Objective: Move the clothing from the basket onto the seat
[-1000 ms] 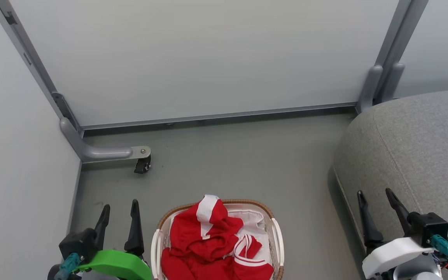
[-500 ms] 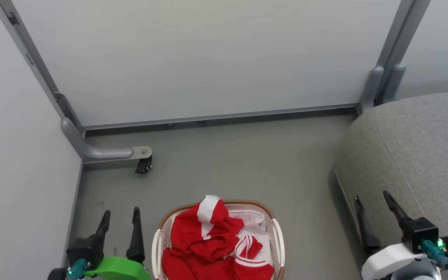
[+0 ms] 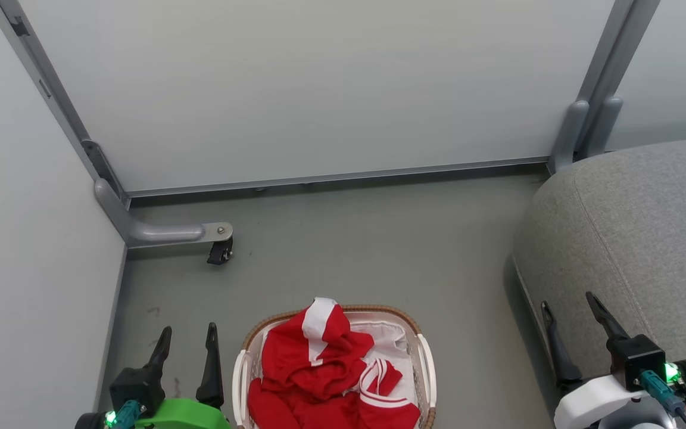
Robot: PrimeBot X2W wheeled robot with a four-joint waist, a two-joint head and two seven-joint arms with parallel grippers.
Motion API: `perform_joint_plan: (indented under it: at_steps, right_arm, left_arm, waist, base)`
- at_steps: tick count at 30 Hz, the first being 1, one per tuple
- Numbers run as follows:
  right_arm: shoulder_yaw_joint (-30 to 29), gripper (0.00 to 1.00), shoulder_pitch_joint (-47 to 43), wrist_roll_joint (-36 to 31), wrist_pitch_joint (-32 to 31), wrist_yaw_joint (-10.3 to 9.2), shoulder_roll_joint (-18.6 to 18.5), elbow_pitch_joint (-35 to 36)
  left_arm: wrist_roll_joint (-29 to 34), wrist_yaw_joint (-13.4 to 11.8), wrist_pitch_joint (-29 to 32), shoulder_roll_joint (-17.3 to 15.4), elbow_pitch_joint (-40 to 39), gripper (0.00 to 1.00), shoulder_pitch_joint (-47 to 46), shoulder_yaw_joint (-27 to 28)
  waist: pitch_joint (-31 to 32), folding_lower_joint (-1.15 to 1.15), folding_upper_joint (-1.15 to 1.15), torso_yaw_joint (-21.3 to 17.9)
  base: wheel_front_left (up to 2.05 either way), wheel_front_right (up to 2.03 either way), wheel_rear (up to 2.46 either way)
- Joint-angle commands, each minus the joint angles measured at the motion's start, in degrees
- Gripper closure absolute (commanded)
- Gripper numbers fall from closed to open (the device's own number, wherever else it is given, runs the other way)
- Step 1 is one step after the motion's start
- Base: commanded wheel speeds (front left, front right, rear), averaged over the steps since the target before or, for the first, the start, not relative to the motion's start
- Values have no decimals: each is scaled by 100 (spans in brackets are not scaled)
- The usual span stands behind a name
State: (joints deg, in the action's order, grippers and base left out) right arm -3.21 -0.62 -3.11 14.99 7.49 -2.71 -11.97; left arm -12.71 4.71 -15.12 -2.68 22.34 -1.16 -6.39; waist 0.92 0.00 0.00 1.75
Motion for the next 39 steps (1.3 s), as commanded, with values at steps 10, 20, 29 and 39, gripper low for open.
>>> perform_joint_plan:
  at_steps: [10, 20, 29, 39]
  right_arm:
    - [-26, 0, -57, -9, 30, -1, -32, 4]
    - [34, 0, 172, -13, 30, -2, -32, 124]
    - [148, 0, 846, 68, 29, -2, -31, 340]
    - [207, 0, 1604, 397, 29, -2, -25, 538]
  left_arm:
    - [69, 12, -6, -38, 26, 0, 30, -4]
    - [476, 108, -6, -72, 167, 0, -342, -191]
    - [889, 182, -5, -301, 635, 0, -1298, -352]
    - [1261, 232, -4, -526, 1703, 0, -2498, -763]
  waist:
    - [-41, 0, 0, 1]
    - [-364, 0, 0, -96]
    - [-1467, 0, 0, -563]
    - [-2929, 0, 0, -1197]
  base:
    - [0, 0, 0]
    - [0, 0, 0]
    - [0, 0, 0]
    - [0, 0, 0]
